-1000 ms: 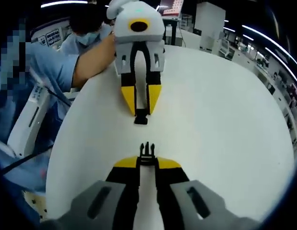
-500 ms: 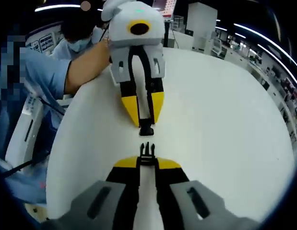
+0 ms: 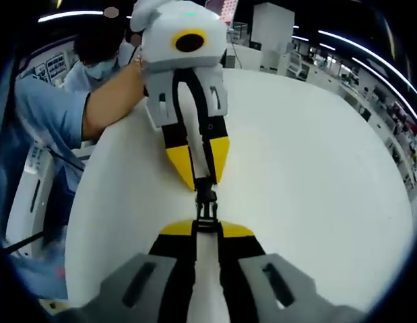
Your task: Snap the two parts of the plastic buckle together until the buckle closes and remains connected.
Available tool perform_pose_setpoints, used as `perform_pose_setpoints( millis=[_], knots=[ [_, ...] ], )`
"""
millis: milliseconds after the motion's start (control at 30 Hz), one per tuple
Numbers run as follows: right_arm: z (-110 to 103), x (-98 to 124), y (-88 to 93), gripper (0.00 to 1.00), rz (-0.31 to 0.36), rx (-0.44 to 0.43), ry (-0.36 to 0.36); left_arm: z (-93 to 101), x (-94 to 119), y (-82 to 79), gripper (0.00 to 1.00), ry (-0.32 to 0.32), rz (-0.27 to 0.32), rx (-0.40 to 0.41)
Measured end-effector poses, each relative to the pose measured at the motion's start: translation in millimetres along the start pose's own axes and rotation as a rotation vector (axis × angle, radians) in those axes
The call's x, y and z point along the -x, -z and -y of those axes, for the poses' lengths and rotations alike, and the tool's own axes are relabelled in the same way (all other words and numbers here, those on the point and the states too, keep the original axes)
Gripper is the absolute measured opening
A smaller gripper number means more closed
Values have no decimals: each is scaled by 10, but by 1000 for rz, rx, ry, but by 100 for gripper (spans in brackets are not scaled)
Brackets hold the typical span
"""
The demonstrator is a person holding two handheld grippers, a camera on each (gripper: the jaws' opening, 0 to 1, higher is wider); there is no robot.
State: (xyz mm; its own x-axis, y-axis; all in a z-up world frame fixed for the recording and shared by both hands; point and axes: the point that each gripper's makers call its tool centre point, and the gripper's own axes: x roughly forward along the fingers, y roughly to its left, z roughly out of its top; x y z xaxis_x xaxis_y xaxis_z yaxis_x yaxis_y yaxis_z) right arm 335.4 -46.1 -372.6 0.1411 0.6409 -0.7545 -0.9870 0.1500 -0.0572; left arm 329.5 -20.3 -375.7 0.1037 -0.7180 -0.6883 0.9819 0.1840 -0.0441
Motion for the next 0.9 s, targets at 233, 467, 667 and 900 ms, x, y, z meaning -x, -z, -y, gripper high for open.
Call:
perform_pose_setpoints(
  millis=[233, 467, 667, 900],
  knots=[
    [-37, 20, 6, 10, 23, 75, -43, 18, -22, -26, 12, 21, 13, -12],
    [-60, 17, 7, 10, 54, 165, -108, 60, -57, -41, 12, 38, 24, -29],
    [-72, 9, 2, 10, 48, 161, -108, 75, -59, -27, 11, 40, 21, -22],
    [-64, 4, -3, 9, 32, 156, -84, 79, -56, -21, 11, 38, 17, -17]
  ],
)
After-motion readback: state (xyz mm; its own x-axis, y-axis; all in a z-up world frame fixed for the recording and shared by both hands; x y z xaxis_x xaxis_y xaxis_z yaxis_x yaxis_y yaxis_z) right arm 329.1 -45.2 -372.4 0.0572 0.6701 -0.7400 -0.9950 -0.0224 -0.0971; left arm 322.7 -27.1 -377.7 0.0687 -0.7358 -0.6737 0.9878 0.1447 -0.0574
